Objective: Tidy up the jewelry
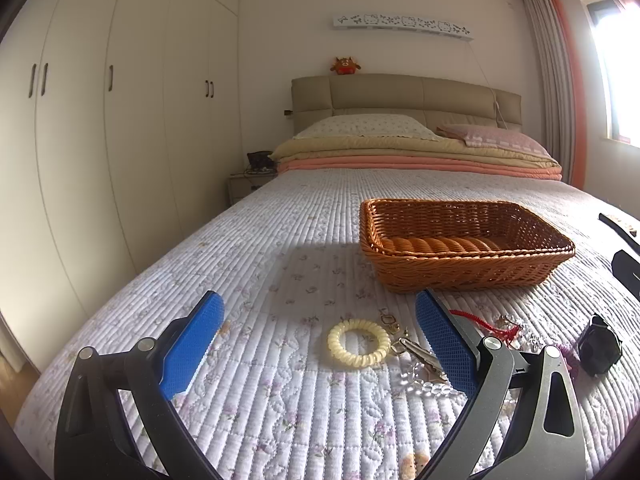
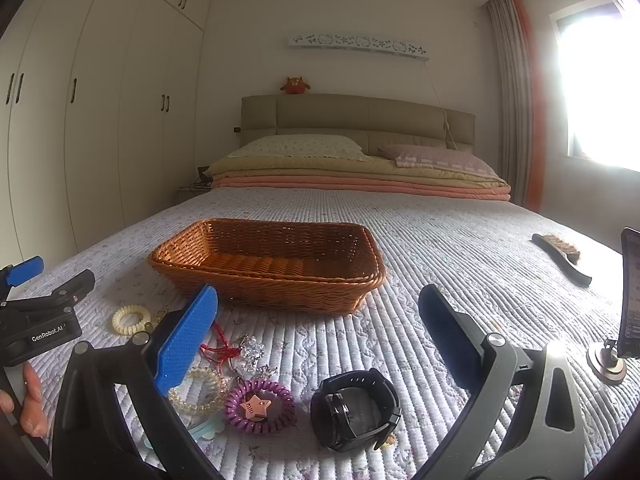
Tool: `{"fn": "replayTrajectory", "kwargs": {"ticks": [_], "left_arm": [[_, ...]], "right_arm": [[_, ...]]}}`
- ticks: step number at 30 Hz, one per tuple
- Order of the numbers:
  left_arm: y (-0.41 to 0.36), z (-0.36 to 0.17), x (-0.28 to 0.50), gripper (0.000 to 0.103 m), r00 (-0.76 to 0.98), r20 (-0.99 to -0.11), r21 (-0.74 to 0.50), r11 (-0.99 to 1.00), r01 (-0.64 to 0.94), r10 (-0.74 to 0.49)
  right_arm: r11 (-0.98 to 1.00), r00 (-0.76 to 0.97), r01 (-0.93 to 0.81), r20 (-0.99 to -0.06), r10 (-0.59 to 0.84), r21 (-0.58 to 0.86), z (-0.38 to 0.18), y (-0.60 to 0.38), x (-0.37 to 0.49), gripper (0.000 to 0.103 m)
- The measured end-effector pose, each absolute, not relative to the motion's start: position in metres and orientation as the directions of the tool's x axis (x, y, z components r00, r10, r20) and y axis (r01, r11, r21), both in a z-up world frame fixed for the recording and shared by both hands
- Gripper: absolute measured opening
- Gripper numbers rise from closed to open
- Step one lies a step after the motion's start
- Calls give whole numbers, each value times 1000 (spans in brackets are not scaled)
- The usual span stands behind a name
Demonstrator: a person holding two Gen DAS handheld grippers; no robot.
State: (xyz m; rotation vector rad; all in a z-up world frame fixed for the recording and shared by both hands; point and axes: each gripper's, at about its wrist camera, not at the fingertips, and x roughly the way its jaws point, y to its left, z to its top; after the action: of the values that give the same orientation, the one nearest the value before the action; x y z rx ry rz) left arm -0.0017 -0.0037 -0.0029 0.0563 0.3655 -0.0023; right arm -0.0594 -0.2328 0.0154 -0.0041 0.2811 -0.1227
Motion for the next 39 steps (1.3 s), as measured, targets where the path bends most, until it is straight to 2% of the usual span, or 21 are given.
{"fn": "replayTrajectory", "kwargs": {"ticks": [39], "left_arm": [[-5, -3, -2, 94, 933, -359, 61, 998, 13, 10]], "right_arm": [[993, 952, 114, -284, -116, -21, 13, -231, -59, 97]]}}
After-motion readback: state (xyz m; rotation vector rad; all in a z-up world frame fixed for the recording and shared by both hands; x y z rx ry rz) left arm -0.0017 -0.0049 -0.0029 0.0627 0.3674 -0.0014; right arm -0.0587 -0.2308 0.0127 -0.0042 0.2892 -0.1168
